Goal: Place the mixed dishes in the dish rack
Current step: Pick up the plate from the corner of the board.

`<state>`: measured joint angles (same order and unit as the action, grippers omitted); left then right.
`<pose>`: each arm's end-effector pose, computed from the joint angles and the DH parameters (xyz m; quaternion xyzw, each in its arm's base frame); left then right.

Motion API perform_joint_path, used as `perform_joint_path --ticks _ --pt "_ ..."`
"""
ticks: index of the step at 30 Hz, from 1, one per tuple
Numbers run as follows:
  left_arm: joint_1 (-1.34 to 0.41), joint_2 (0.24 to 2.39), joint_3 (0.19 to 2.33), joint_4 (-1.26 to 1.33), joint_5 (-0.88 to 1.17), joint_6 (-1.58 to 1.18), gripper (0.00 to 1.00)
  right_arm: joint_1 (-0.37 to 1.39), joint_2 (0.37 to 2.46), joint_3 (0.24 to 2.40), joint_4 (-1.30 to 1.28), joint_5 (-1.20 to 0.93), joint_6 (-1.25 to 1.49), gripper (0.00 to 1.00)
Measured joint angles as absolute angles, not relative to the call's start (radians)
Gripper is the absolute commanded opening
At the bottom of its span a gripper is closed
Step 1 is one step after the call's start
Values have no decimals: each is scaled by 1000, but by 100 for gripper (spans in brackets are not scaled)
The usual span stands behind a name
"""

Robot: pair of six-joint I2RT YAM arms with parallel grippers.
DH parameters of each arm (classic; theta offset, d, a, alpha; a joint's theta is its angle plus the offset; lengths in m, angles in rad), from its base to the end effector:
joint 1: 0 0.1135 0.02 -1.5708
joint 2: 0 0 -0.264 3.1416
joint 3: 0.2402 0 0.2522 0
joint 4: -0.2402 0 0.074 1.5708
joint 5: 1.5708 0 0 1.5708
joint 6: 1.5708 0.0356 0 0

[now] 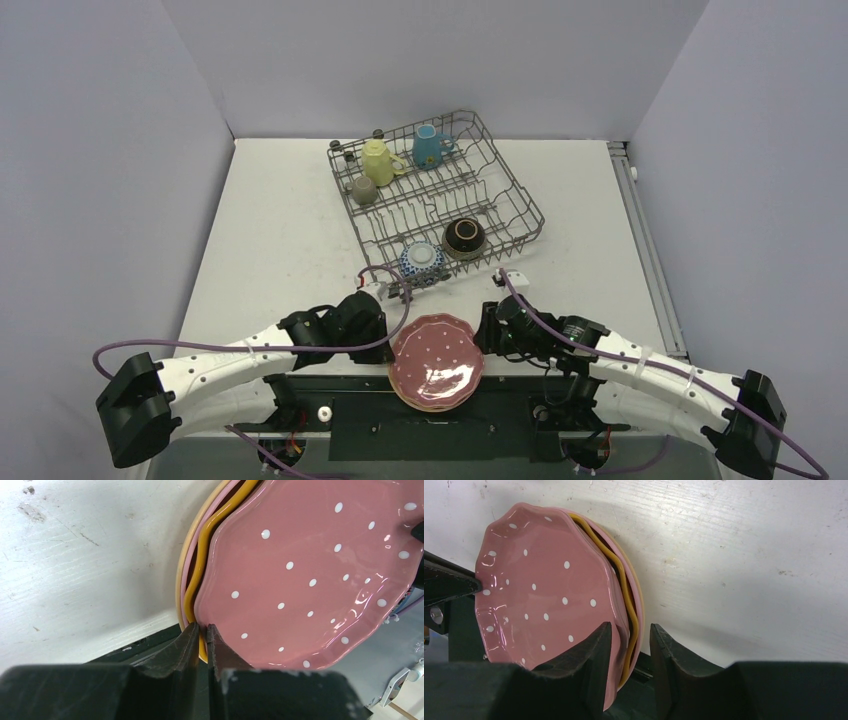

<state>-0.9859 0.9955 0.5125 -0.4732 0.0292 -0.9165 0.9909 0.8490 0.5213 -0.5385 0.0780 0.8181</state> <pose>0.1009 -0.1543 0.1848 0.0375 0.9523 -0.2543 0.1643 0.0942 0.1388 0.2062 -0.0675 0.9355 0.2484 0.2419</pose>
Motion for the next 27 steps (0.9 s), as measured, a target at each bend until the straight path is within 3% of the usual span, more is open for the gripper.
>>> perform_joint_path --ticks 4,22,27 --pt "-987 995 504 -459 26 -926 0 1001 859 514 -515 63 826 28" --pt "-987 981 475 -412 16 -940 0 1014 835 456 -434 22 855 20" --pt "-986 981 469 -401 14 -940 0 1014 807 447 -443 23 860 10"
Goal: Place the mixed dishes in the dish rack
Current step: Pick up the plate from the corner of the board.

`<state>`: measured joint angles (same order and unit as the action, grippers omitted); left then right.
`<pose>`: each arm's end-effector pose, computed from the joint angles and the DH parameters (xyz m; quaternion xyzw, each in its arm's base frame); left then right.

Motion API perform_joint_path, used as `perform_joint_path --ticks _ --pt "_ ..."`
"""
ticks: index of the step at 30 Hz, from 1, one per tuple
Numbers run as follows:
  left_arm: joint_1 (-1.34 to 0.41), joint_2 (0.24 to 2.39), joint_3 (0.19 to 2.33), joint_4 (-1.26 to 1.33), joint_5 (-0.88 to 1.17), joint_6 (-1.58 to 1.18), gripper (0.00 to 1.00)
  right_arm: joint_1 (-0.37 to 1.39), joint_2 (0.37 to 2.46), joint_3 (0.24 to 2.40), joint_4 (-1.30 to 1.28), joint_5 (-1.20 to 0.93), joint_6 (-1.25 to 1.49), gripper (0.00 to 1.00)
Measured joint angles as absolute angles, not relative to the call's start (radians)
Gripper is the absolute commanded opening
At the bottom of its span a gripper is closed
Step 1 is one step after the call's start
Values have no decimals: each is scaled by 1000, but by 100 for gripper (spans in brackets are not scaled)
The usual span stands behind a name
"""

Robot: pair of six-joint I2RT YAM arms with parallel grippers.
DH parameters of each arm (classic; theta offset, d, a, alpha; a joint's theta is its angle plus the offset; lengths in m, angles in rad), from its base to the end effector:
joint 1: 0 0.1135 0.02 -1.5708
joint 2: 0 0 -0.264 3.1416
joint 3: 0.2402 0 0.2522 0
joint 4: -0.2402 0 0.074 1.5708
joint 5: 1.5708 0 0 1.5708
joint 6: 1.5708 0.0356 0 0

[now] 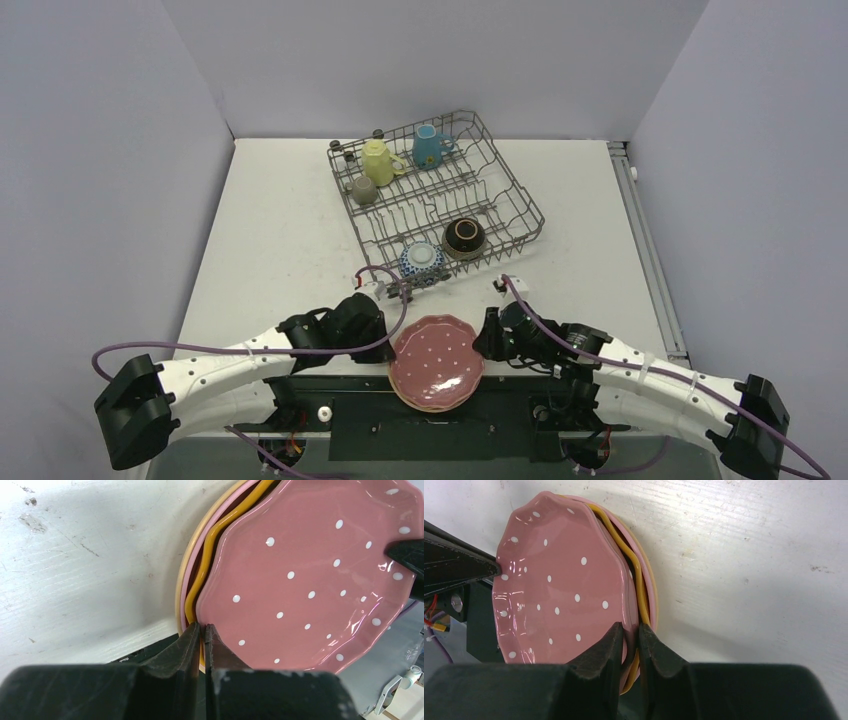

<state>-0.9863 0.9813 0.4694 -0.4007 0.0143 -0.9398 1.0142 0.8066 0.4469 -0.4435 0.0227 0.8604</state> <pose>0.1007 -0.1531 0.1786 0.0243 0.9460 -0.2692 0.1790 0.0872 0.1387 0.1952 -0.0670 0.9248 0.2955 0.2301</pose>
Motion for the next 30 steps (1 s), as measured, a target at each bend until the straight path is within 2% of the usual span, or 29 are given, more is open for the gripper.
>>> perform_joint_path --ticks 3,9,12,15,17,21,30 --pt "-987 983 466 -392 13 -940 0 1015 799 447 -458 24 862 0" --pt "-987 985 459 -377 12 -941 2 1021 789 456 -479 30 863 0" --pt "-988 988 451 -362 13 -945 12 1031 782 472 -504 43 865 0" --pt "-994 989 447 -358 14 -945 30 1041 767 496 -548 57 861 0" --pt "-996 988 448 -354 19 -951 37 1042 756 511 -578 70 857 0" --pt "-1002 973 453 -355 20 -953 43 1042 742 540 -630 95 844 0" --pt "-1001 940 468 -442 -3 -937 47 1042 701 543 -660 109 847 0"
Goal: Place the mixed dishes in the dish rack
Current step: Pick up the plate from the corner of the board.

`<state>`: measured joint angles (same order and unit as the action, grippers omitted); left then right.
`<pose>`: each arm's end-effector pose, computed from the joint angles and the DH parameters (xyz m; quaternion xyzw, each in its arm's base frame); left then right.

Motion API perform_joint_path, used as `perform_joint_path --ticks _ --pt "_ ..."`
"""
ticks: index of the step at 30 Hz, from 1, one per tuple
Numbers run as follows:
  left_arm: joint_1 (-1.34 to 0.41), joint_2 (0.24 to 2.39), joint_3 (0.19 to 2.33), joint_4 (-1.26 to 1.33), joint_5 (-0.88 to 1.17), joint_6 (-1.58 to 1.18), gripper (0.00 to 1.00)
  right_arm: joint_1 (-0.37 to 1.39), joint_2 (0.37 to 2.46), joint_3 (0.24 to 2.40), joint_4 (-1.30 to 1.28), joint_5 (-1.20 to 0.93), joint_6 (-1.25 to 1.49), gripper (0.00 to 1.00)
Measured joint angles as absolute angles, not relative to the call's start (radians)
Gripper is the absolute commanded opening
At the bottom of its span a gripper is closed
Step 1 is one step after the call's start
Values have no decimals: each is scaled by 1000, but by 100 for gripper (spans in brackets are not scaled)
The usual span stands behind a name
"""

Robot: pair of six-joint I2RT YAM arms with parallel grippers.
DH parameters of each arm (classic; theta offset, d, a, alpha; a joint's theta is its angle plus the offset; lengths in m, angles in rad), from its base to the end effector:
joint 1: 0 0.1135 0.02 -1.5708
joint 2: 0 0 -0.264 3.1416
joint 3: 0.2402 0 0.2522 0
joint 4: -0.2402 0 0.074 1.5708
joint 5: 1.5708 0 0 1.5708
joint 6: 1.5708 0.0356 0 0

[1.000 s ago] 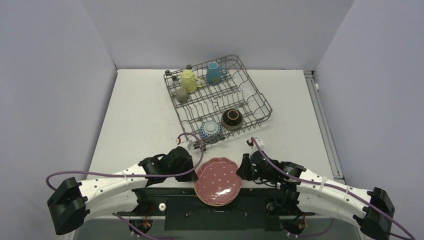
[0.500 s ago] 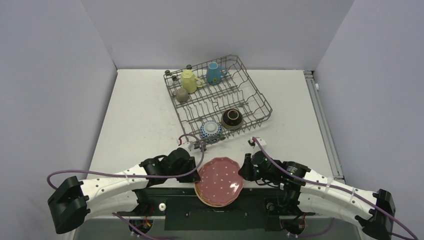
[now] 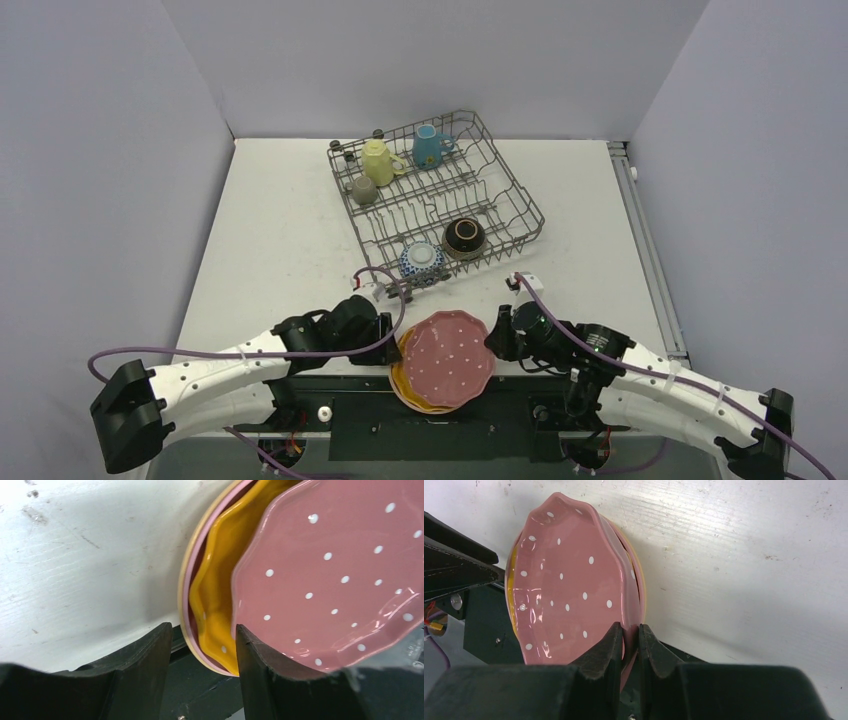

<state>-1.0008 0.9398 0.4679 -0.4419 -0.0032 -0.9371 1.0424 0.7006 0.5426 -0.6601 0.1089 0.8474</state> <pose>0.0954 -0.1487 0.1820 0.0296 0.9461 -0.2651 0.1839 0.0761 0.1227 0.2246 -0.0705 0.9262 0.2678 0.2560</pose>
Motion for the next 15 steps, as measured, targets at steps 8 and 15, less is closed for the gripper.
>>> perform_joint_path --ticks 8,15 --pt "-1000 926 478 -389 72 -944 52 1042 646 543 -679 109 854 0" --pt "-1001 958 476 -289 141 -976 52 1042 618 543 -694 109 870 0"
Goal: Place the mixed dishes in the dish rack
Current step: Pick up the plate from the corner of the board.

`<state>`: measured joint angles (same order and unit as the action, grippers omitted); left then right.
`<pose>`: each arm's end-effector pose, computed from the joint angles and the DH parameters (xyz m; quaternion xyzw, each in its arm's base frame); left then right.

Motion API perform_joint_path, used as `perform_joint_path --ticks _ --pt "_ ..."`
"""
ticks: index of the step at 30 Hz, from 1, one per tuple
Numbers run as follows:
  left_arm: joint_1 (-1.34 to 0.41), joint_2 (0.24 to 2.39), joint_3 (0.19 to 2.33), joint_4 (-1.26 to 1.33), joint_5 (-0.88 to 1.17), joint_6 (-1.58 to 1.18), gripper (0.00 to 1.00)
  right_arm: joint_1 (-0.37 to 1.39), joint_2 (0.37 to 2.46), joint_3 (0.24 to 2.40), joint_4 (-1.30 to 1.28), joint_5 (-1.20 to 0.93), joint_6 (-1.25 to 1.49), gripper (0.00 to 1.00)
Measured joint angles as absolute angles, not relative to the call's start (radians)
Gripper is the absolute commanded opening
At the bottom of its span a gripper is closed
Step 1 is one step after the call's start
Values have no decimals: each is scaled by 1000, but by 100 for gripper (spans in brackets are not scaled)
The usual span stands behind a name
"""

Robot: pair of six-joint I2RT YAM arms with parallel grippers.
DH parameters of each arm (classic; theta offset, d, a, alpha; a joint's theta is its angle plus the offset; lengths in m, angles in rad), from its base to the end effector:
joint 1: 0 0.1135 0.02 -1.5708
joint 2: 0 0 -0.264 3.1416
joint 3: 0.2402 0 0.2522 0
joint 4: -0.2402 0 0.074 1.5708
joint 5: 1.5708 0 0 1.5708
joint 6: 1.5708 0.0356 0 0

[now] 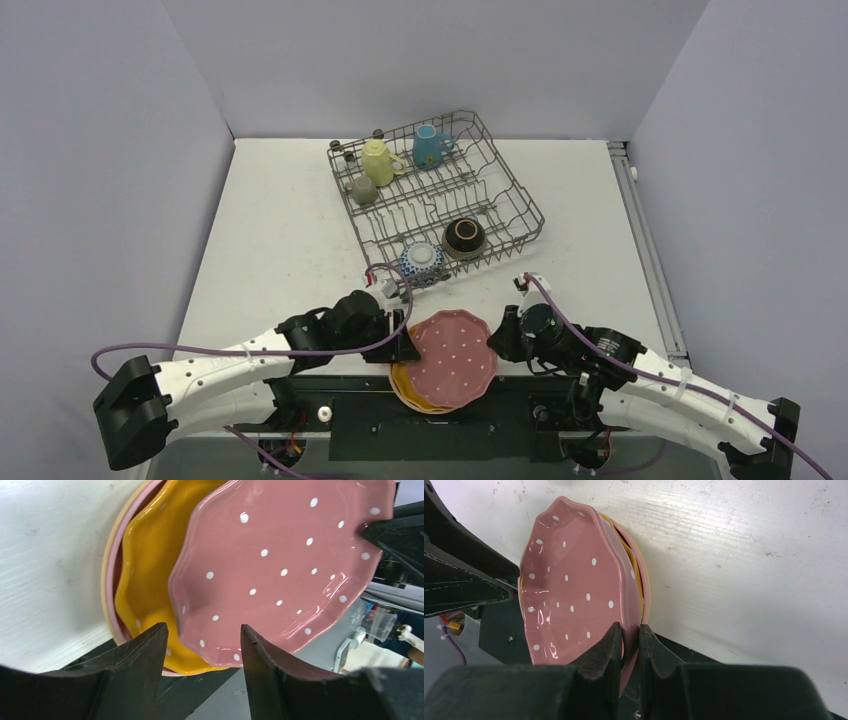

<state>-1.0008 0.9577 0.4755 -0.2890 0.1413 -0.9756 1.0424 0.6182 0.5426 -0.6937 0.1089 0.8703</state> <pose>0.0990 -0.1637 0.1928 0.0391 0.9184 -0.3600 0.1593 0.0700 0.1123 0.2317 -0.0579 0.9178 0.2894 0.2655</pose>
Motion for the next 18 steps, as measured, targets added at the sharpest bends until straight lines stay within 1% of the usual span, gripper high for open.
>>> perform_joint_path --ticks 11,18 --pt "-1001 1016 395 -171 180 -1019 52 1042 586 528 -690 109 896 0" --pt "-1001 1024 329 -45 218 -1067 52 1042 571 485 -680 108 928 0"
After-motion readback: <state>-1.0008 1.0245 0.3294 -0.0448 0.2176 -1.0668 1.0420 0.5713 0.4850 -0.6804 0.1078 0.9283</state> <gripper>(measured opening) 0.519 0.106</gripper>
